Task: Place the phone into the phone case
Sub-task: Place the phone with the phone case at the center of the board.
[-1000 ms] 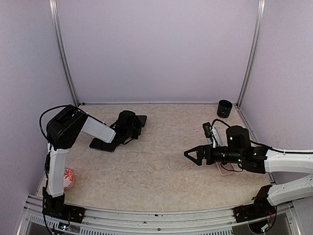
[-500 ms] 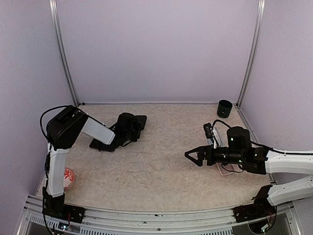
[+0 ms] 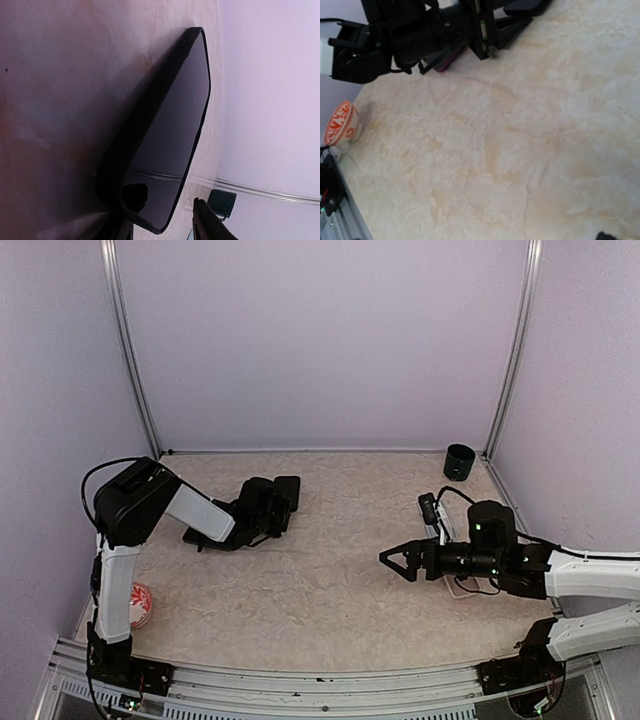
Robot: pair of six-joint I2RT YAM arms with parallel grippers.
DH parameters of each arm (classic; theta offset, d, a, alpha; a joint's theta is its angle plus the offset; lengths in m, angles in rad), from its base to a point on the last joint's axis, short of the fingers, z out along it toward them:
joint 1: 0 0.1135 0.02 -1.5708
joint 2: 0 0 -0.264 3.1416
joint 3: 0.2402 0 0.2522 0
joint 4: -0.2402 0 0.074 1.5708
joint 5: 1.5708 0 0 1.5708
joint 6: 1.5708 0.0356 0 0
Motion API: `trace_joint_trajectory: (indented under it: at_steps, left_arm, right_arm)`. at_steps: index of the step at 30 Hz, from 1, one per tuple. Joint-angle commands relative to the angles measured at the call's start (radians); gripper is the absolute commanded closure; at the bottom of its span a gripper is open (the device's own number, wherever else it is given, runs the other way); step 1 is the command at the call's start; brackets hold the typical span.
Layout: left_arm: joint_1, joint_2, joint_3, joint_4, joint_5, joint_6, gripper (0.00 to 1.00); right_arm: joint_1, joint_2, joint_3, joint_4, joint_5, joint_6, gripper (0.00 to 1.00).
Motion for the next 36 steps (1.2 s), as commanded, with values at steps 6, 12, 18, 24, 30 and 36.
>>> trace_joint_trajectory:
  at_steps: [6,12,18,24,30,36]
  left_arm:
    - [-0.017,-0.039,0.003,0.023,0.010,0.029,0.58]
    - [-0.021,-0.096,-0.047,-0.018,-0.014,0.064,0.54]
    - [-0.031,-0.157,-0.100,-0.018,-0.014,0.080,0.51]
    - [-0.044,-0.206,-0.146,-0.007,0.004,0.093,0.50]
    - [-0.048,-0.299,-0.174,-0.052,0.025,0.174,0.46]
    - [-0.045,-0.418,-0.200,-0.179,0.039,0.346,0.37]
  right_arm:
    - [-0.008,-0.088,-0.030,-0.014,0.000,0.023,0.00]
    - [-0.007,-0.095,-0.020,-0.093,0.053,0.035,0.00]
    - [-0.008,-0.102,0.005,-0.197,0.185,0.052,0.00]
    - [-0.008,-0.147,0.018,-0.262,0.297,0.044,0.00]
    - [-0.008,-0.209,-0.011,-0.230,0.318,0.031,0.00]
    - [-0.007,-0.248,-0.022,-0.232,0.285,0.017,0.00]
